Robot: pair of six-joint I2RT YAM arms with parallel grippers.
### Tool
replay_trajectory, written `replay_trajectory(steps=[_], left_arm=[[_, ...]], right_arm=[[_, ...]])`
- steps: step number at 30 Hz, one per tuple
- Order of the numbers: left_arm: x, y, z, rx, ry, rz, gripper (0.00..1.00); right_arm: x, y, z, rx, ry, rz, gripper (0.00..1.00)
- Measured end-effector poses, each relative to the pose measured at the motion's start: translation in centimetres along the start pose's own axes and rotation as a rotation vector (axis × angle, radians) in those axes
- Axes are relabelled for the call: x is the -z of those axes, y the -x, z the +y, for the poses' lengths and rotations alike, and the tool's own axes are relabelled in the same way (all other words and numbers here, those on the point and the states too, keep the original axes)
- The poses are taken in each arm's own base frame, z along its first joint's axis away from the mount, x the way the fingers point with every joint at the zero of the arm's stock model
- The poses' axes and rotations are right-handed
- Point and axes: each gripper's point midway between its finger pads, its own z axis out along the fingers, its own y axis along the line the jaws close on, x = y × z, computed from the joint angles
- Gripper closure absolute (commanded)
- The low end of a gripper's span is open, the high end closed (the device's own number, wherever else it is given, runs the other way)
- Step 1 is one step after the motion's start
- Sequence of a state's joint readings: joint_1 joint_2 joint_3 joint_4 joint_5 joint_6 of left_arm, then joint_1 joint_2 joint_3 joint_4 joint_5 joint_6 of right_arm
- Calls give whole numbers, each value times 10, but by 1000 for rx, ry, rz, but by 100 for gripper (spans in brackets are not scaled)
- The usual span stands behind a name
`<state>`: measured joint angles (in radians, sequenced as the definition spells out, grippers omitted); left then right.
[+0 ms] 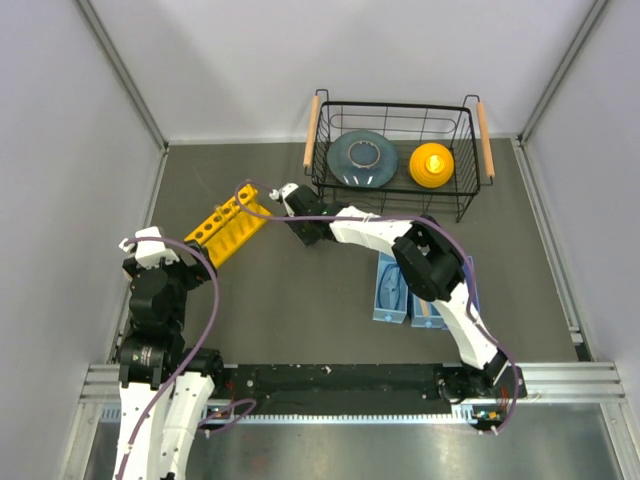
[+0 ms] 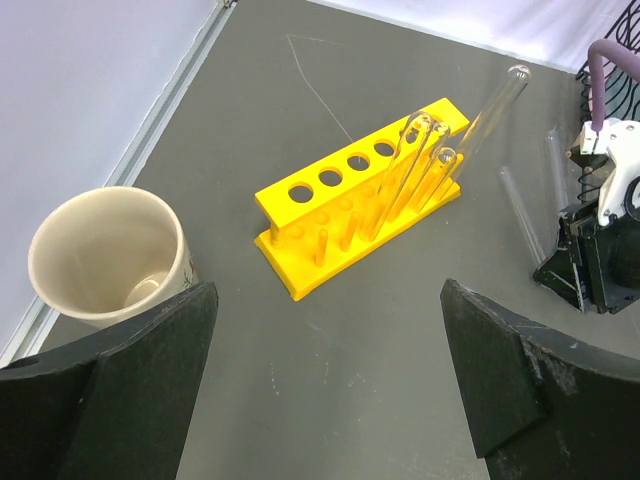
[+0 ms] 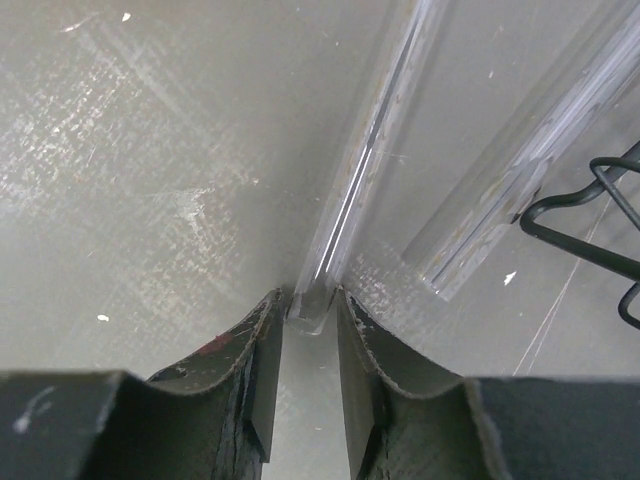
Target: Organize the chemistry lab equipment
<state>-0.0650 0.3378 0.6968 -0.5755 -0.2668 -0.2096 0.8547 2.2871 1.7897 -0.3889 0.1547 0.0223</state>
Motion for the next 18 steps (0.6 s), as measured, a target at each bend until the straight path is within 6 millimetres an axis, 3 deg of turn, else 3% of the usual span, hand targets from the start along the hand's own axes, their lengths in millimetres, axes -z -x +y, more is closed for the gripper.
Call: replay_trajectory(steps=[10, 18], left_arm=[[0, -1, -3, 0, -17, 4, 1], [2, -3, -15, 38, -73, 29, 1]], right_arm=[[3, -4, 9, -3, 44, -5, 82], [37, -44, 32, 33, 123, 62, 84]])
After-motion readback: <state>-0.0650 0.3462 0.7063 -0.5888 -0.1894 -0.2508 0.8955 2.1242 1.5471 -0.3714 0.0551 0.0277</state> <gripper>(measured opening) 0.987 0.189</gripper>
